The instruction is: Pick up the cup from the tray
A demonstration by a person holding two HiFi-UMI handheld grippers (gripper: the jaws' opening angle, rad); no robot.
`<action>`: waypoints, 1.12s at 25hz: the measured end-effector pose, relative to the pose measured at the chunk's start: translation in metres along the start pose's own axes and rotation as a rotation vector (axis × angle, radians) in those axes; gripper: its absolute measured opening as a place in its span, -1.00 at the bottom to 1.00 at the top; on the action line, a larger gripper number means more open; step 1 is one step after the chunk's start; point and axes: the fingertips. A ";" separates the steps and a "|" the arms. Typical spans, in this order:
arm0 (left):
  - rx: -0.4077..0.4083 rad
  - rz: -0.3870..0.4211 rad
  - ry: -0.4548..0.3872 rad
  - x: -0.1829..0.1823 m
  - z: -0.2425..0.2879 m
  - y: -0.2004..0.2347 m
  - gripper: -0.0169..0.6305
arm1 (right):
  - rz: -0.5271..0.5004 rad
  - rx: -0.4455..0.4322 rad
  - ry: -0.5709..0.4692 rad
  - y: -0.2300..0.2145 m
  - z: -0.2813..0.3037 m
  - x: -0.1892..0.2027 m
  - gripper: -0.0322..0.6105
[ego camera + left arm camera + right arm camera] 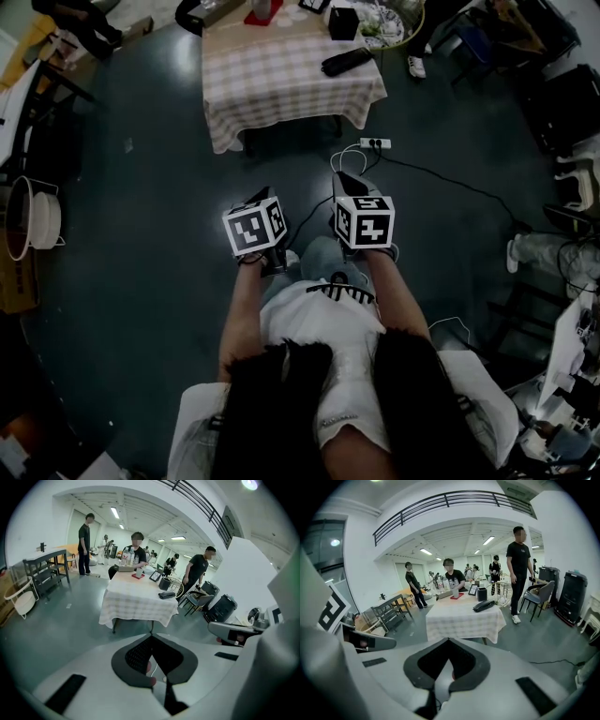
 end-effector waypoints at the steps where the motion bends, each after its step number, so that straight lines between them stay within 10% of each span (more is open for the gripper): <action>1: -0.003 0.004 -0.002 -0.002 -0.001 0.002 -0.93 | 0.002 0.001 -0.002 0.001 0.000 -0.001 -0.88; 15: -0.024 -0.001 -0.010 -0.029 0.019 0.023 -0.93 | 0.031 -0.014 0.004 -0.003 0.038 -0.024 -0.88; 28: -0.035 0.000 -0.026 -0.138 0.091 0.017 -0.93 | -0.007 -0.017 -0.005 -0.039 0.136 -0.109 -0.88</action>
Point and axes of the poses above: the fingertips, and each gripper's own axes: z forward along the fingers, y to its left, x out of its underside, and after that the axes turned 7 degrees about -z, right-handed
